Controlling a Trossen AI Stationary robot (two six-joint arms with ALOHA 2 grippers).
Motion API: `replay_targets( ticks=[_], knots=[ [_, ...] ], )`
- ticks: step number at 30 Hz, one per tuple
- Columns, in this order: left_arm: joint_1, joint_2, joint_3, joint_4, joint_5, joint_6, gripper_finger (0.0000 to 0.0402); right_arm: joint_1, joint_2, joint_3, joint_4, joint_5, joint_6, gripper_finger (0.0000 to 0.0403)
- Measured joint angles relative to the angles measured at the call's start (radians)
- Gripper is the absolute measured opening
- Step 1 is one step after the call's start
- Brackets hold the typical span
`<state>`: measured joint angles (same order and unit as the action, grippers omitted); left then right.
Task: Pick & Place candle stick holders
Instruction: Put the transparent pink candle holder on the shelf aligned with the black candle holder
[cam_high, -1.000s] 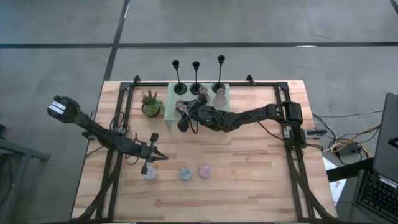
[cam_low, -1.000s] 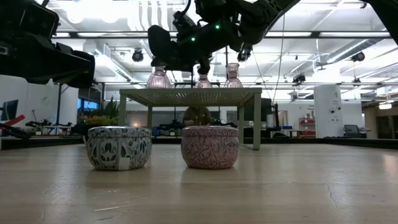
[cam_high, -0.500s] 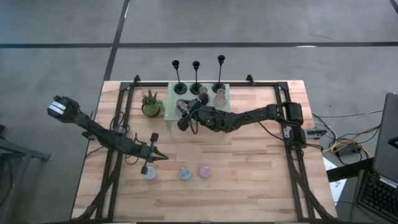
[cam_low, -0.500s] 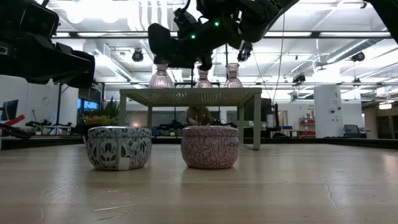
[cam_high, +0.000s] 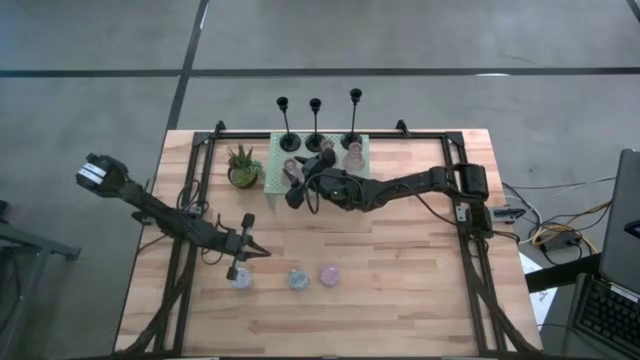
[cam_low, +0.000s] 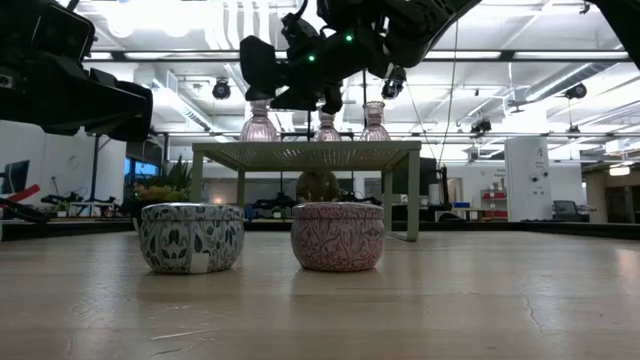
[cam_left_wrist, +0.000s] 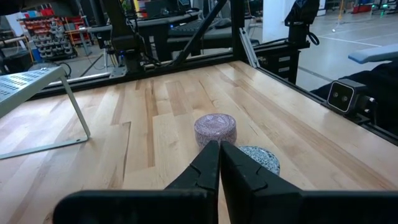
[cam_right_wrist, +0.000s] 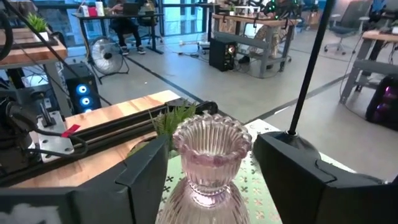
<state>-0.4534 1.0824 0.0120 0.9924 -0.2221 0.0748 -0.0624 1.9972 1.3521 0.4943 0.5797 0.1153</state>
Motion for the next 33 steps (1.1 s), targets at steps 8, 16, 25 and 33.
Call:
replay_targets(
  ticks=[8, 16, 25, 33],
  knots=[
    [0.000, 0.000, 0.000, 0.000, 0.000, 0.000, 0.0016, -0.001, -0.020, 0.000, 0.011, 0.026, -0.065, 0.0270],
    [0.000, 0.000, 0.000, 0.000, 0.000, 0.000, 0.0018, 0.001, -0.067, 0.000, 0.010, 0.026, -0.100, 0.0278],
    [0.000, 0.000, 0.000, 0.000, 0.000, 0.000, 0.0018, 0.051, -0.075, 0.000, -0.042, -0.105, -0.111, 0.0231],
    [0.000, 0.000, 0.000, 0.000, 0.000, 0.000, 0.0017, 0.126, -0.075, 0.000, -0.099, -0.110, -0.163, 0.0136]
  ],
)
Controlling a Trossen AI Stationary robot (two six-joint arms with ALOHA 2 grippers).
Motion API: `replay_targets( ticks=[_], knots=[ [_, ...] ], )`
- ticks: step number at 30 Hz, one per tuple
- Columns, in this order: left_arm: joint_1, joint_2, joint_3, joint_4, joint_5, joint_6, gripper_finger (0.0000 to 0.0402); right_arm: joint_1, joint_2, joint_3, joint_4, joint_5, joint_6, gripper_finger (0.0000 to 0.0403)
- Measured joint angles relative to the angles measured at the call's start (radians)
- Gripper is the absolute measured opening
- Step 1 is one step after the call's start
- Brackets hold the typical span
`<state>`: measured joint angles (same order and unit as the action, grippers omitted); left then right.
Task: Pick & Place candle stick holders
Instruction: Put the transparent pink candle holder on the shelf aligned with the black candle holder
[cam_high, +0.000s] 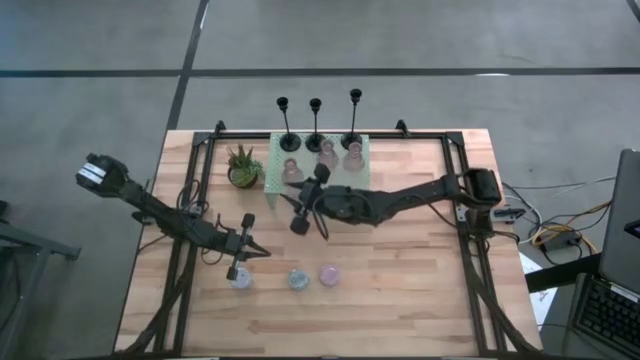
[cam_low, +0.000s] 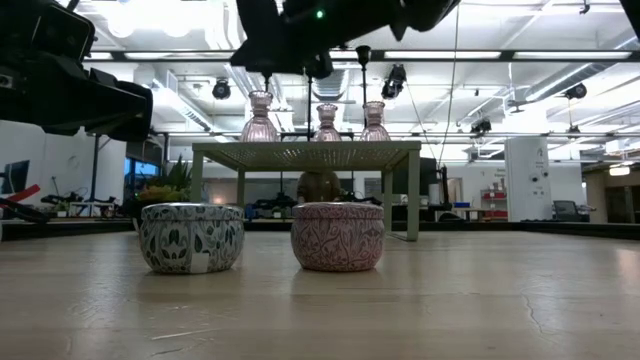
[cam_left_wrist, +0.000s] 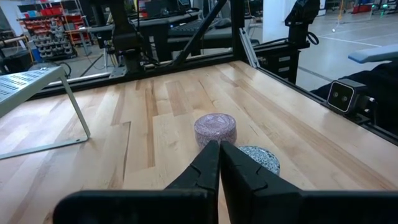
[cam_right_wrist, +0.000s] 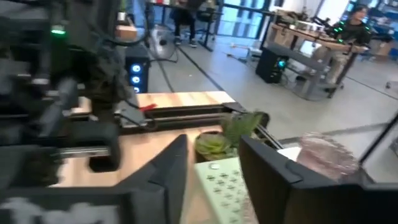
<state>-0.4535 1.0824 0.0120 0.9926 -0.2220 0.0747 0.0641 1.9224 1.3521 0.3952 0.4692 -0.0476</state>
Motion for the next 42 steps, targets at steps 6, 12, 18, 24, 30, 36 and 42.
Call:
replay_targets(
  ticks=[6, 12, 18, 24, 30, 36, 42],
  knots=[
    [0.000, 0.000, 0.000, 0.000, 0.000, 0.000, 0.0018, 0.002, 0.003, 0.000, -0.071, -0.002, 0.018, 0.0032],
    [0.000, 0.000, 0.000, 0.000, 0.000, 0.000, 0.0017, -0.029, 0.010, 0.000, -0.103, -0.053, 0.054, 0.0013],
    [0.000, 0.000, 0.000, 0.000, 0.000, 0.000, 0.0017, -0.063, 0.011, -0.028, -0.112, -0.056, 0.110, 0.0009],
    [0.000, 0.000, 0.000, 0.000, 0.000, 0.000, 0.0017, -0.089, 0.051, -0.034, -0.102, -0.084, 0.133, 0.0008],
    [0.000, 0.000, 0.000, 0.000, 0.000, 0.000, 0.0017, -0.099, 0.090, -0.020, -0.102, -0.094, 0.126, 0.0008],
    [0.000, 0.000, 0.000, 0.000, 0.000, 0.000, 0.0018, -0.109, 0.089, -0.020, -0.101, -0.051, 0.126, 0.0008],
    [0.000, 0.000, 0.000, 0.000, 0.000, 0.000, 0.0016, -0.144, 0.089, -0.020, -0.101, -0.048, 0.149, 0.0008]
  ],
)
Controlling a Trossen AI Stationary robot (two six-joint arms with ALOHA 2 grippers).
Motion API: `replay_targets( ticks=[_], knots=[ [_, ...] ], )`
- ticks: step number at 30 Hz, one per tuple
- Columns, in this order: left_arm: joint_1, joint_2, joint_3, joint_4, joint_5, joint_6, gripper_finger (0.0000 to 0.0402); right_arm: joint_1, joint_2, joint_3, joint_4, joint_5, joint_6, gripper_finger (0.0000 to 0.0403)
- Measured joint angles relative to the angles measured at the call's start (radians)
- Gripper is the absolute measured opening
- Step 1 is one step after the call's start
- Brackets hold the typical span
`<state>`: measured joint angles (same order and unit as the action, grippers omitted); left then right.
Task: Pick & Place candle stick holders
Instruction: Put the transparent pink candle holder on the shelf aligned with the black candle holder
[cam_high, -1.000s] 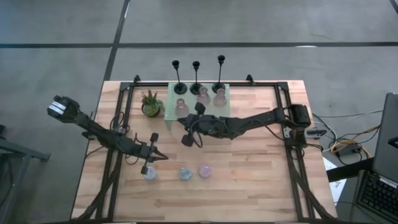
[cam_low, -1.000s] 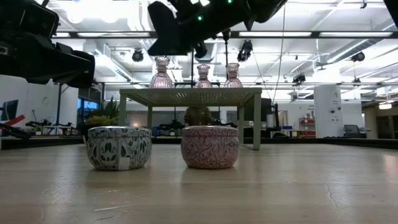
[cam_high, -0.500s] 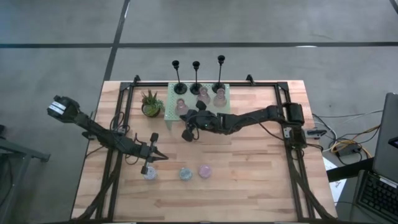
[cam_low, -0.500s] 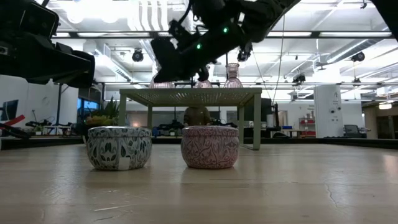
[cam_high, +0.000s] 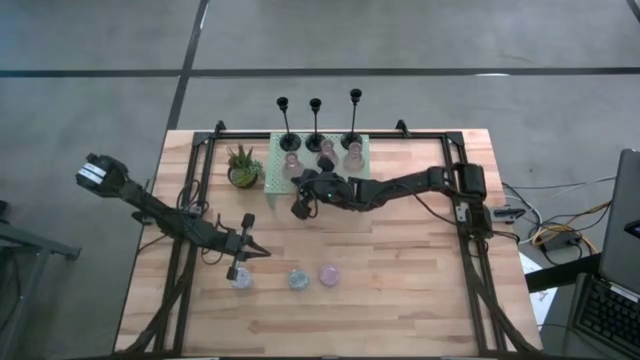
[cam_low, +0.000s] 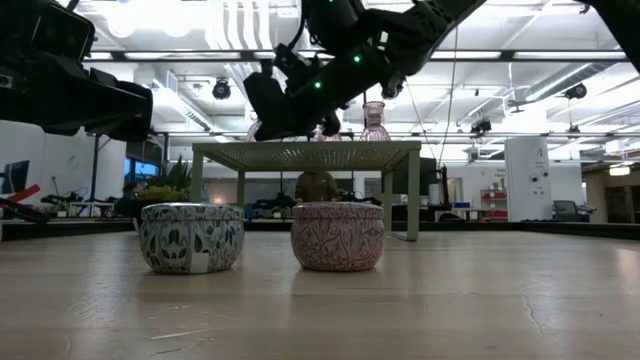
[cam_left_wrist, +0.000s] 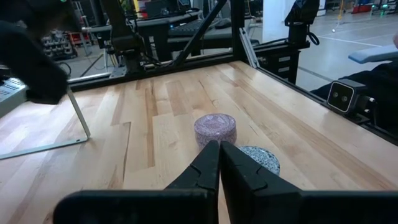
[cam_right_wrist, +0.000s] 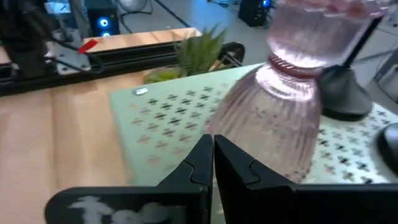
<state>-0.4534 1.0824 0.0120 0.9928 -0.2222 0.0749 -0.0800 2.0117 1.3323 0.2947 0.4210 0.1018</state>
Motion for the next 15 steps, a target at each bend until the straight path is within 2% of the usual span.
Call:
replay_targets(
  ticks=[15],
  knots=[
    [0.000, 0.000, 0.000, 0.000, 0.000, 0.000, 0.0017, -0.032, 0.000, 0.005, 0.001, 0.000, 0.008, 0.0008]
  ],
)
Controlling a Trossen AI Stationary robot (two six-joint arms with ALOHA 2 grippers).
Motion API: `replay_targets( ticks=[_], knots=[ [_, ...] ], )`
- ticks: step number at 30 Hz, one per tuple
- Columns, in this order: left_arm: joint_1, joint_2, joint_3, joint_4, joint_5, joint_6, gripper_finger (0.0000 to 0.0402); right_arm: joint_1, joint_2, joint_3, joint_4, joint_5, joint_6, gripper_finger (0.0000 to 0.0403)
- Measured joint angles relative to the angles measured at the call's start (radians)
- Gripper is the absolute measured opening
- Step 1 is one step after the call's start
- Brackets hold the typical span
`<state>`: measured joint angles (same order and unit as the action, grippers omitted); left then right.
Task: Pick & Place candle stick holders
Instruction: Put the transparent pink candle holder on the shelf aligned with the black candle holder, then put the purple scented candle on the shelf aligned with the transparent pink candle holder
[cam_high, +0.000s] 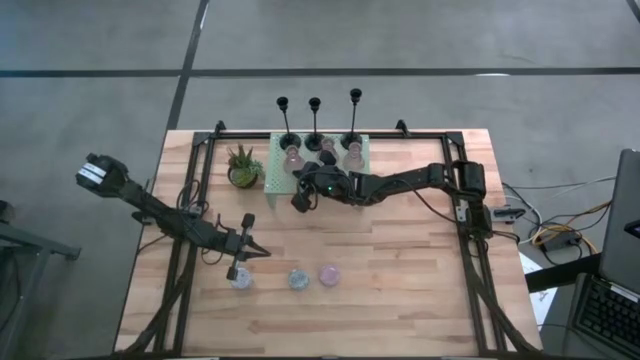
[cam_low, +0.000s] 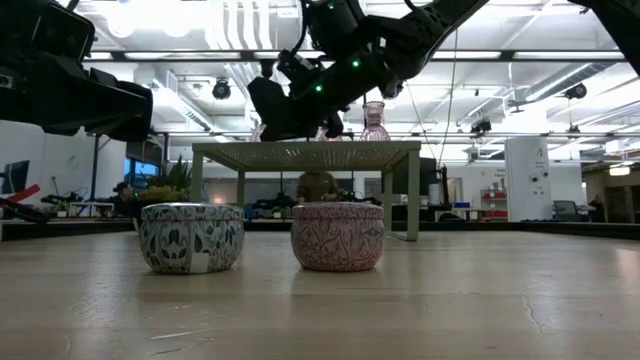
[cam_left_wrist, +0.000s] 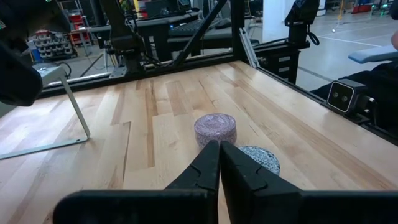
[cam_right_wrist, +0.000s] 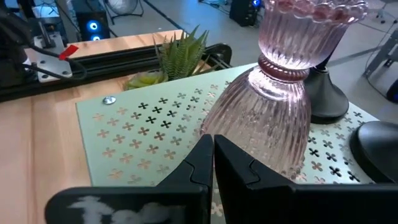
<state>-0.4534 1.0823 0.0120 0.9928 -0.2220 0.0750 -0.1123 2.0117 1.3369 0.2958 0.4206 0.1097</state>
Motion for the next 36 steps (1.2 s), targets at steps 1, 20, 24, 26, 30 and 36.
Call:
replay_targets(
  ticks=[1, 20, 24, 26, 30, 36],
  knots=[
    [0.000, 0.000, 0.000, 0.000, 0.000, 0.000, 0.0017, 0.000, 0.000, 0.000, 0.000, 0.000, 0.001, 0.0008],
    [0.000, 0.000, 0.000, -0.001, 0.000, 0.000, 0.0016, 0.150, -0.375, -0.133, -0.086, -0.144, -0.074, 0.0008],
    [0.000, 0.000, 0.000, 0.000, 0.000, 0.000, 0.0017, 0.190, -0.521, -0.261, -0.042, -0.133, -0.100, 0.0008],
    [0.000, 0.000, 0.000, 0.000, 0.000, 0.000, 0.0018, 0.206, -0.595, -0.332, -0.021, -0.130, -0.101, 0.0008],
    [0.000, 0.000, 0.000, 0.000, 0.000, 0.000, 0.0017, 0.227, -0.747, -0.468, -0.014, -0.135, -0.104, 0.0008],
    [0.000, 0.000, 0.000, 0.000, 0.000, 0.000, 0.0018, 0.253, -0.959, -0.645, -0.007, -0.132, -0.087, 0.0008]
  ],
)
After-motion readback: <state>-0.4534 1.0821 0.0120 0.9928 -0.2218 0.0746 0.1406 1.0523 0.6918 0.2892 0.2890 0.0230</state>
